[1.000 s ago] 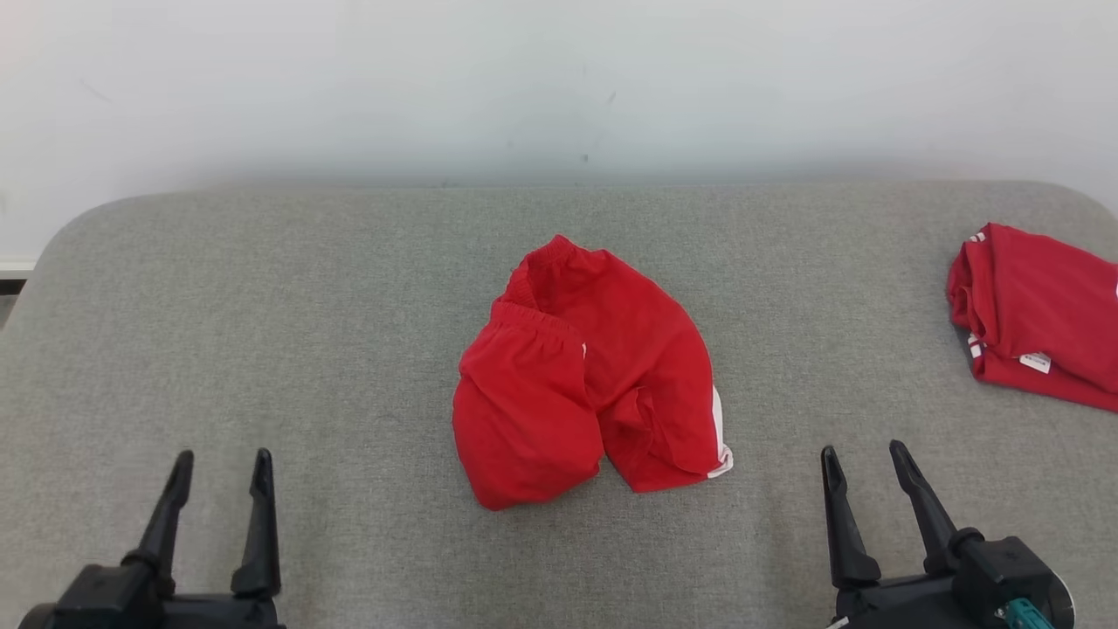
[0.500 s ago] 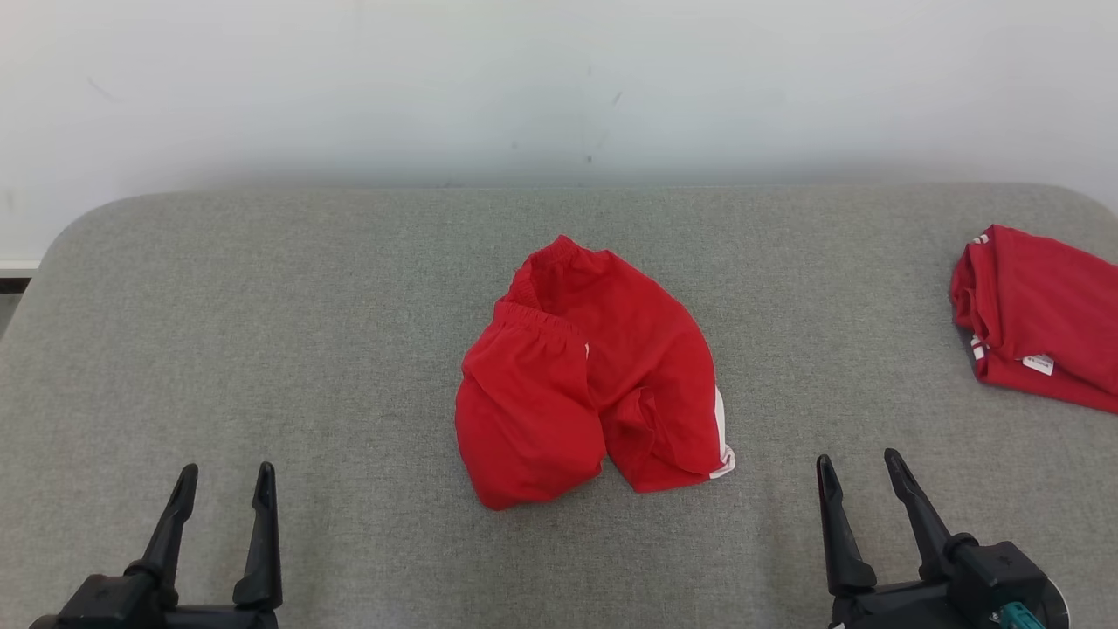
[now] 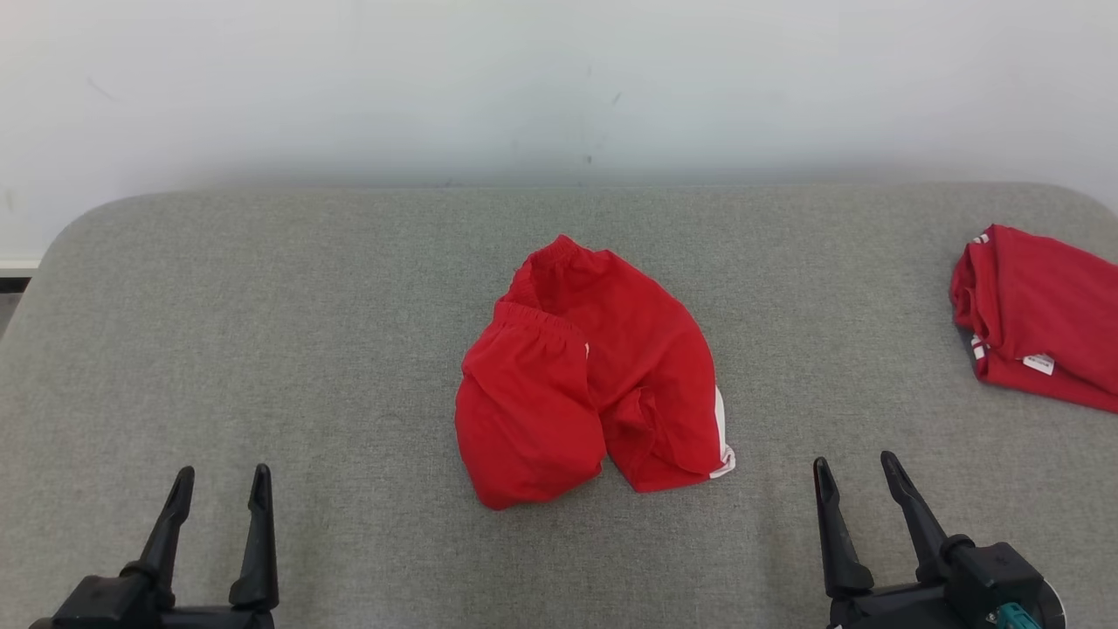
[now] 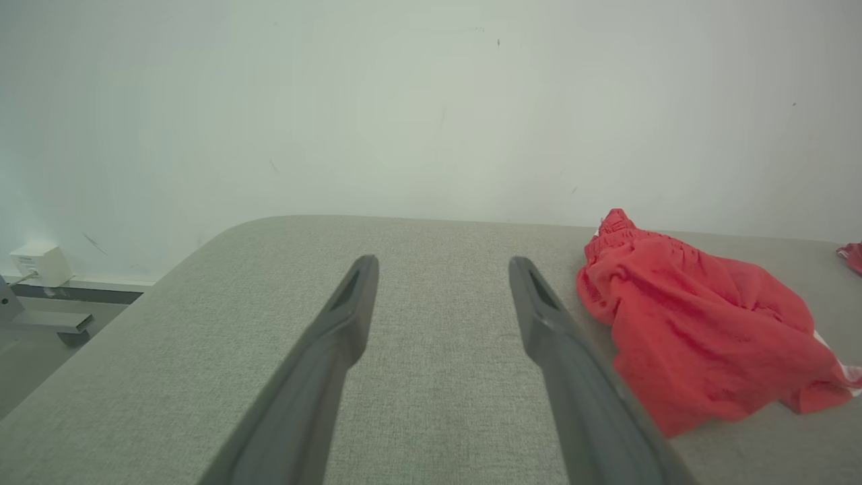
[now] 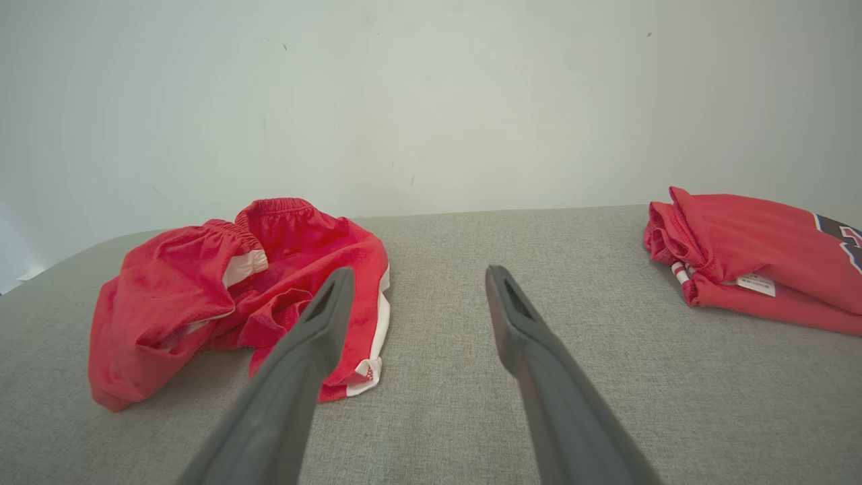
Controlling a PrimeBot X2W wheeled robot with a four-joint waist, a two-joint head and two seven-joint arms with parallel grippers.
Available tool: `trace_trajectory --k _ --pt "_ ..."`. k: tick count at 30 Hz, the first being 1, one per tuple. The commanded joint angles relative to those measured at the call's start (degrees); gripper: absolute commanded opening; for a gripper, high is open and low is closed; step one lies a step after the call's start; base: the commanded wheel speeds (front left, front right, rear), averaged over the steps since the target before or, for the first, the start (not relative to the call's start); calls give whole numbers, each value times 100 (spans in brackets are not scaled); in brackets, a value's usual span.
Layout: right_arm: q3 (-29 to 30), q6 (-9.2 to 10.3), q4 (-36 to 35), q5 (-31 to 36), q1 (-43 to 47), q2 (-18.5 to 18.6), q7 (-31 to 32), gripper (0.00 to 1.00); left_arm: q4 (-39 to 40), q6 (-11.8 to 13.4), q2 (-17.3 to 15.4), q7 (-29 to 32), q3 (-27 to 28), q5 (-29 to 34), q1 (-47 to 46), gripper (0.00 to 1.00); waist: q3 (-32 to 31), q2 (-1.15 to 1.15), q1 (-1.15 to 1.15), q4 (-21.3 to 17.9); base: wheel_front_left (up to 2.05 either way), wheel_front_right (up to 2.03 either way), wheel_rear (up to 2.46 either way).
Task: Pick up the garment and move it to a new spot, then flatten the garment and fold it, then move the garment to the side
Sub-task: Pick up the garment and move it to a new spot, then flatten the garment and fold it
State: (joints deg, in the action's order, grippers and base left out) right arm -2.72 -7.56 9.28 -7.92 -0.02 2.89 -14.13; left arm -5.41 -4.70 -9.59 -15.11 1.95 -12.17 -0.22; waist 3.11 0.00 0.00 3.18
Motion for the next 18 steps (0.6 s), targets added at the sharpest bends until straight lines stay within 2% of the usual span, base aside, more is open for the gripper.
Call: trace_trajectory --k 1,10,18 --pt "-1 17 2 -26 14 -2 -13 100 -14 -31 18 -3 30 58 -37 100 5 0 0 3 0 0 0" --pt "-89 17 41 43 -116 -2 1 100 -29 -109 102 -3 97 109 -105 100 102 0 0 94 0 0 0" --pt "-299 17 349 307 -654 5 141 100 -44 -169 199 -3 69 129 -259 100 352 0 0 360 0 0 0"
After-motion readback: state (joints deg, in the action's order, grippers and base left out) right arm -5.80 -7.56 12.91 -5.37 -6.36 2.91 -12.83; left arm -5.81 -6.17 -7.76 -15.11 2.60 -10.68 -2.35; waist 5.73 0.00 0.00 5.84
